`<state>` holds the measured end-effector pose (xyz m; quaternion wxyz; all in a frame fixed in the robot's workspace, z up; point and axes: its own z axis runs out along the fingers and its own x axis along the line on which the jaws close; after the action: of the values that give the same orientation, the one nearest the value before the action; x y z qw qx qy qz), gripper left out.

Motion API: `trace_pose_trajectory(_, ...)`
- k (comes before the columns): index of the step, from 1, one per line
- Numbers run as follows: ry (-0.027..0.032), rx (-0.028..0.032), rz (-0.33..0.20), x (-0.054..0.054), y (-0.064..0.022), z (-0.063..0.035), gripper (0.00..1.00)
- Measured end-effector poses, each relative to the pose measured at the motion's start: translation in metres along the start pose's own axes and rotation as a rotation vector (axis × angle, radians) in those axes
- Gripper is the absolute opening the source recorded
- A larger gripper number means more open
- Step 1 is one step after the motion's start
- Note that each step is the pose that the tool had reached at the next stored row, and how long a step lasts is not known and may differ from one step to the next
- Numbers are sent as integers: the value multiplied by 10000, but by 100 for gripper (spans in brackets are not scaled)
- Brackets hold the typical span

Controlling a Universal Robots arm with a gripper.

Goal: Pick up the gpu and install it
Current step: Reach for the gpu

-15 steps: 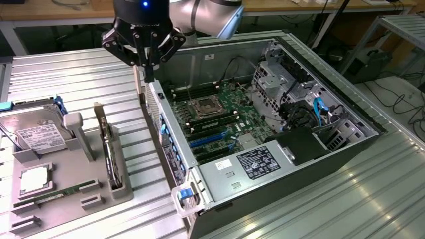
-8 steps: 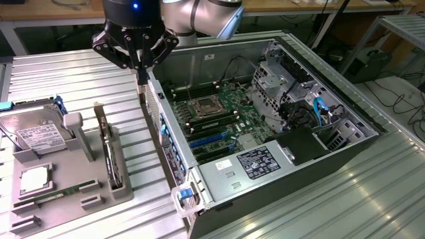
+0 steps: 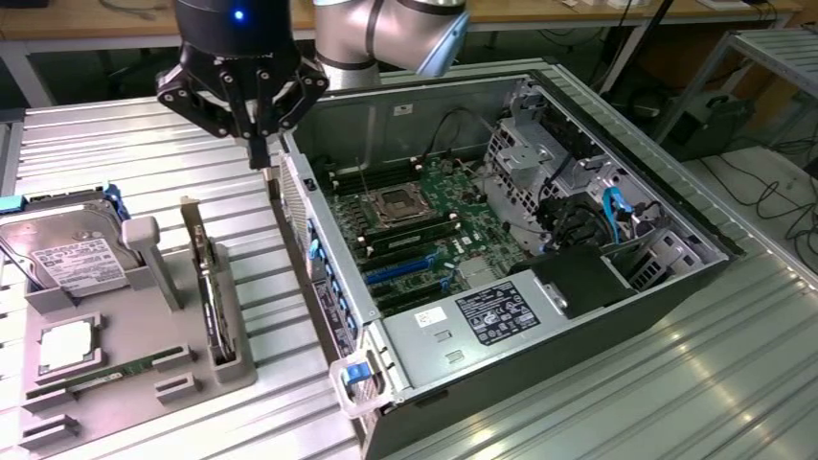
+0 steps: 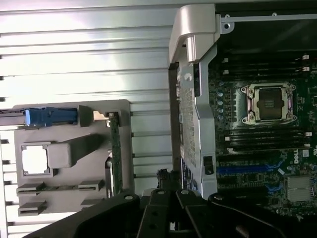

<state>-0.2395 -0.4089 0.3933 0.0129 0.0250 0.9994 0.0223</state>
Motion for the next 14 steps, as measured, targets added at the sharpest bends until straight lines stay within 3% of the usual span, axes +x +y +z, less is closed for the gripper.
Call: trace_pose_trajectory(14, 5, -15, -130, 358, -59, -11, 11)
